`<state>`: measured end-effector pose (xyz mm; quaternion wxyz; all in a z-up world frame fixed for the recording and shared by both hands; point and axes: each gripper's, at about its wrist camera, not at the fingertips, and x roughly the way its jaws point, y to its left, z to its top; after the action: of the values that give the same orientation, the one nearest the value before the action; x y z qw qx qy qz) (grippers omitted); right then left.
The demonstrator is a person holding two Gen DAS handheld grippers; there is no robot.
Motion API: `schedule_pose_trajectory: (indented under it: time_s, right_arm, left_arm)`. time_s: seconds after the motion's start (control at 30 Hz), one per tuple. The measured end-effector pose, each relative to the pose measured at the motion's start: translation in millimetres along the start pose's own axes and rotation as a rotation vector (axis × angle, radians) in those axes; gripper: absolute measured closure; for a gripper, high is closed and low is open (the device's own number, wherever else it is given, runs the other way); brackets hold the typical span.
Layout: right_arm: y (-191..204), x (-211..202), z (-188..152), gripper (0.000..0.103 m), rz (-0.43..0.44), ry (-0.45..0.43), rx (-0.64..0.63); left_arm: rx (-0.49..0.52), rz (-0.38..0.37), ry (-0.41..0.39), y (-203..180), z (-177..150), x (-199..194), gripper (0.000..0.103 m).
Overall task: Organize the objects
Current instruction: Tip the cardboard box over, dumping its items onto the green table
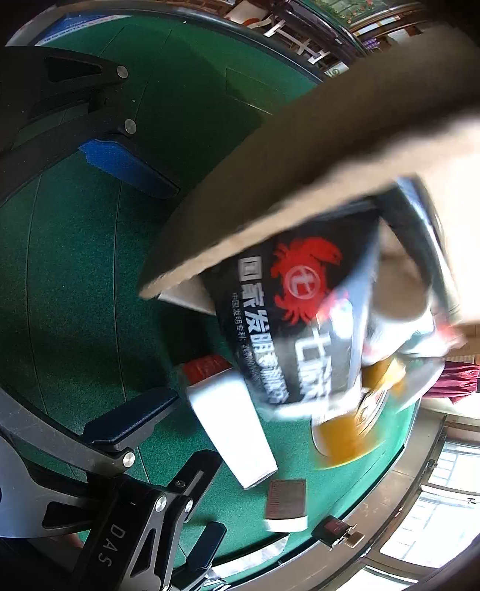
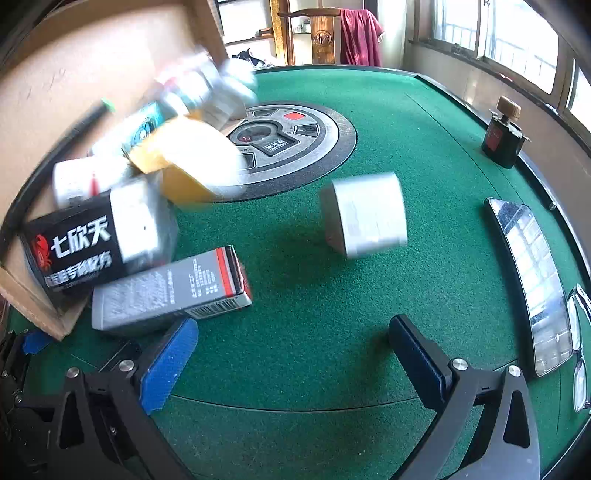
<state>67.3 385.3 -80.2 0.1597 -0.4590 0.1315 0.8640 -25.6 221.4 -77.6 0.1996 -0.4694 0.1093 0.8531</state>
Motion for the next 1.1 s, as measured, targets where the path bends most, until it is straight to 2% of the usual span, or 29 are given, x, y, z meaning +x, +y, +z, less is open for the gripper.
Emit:
schedule_pose_trajectory:
  time_s: [0.27, 0.43, 1.1]
  right_arm:
    - [2, 2, 0, 0.0, -0.008, 0.003, -0.005]
    - [12, 7, -1, 0.0, -0.07, 0.023, -0.046]
    - [10, 5, 0, 0.0, -0.065, 0.024, -0.045]
  left_arm:
    - [-0.003, -0.001, -0.003, -1, -4, 1, 0.0]
    - [-0.004, -0.004, -0.007, 0, -14, -4, 0.0]
    - [-0.003, -0.004, -0.008, -2, -18, -4, 0.0]
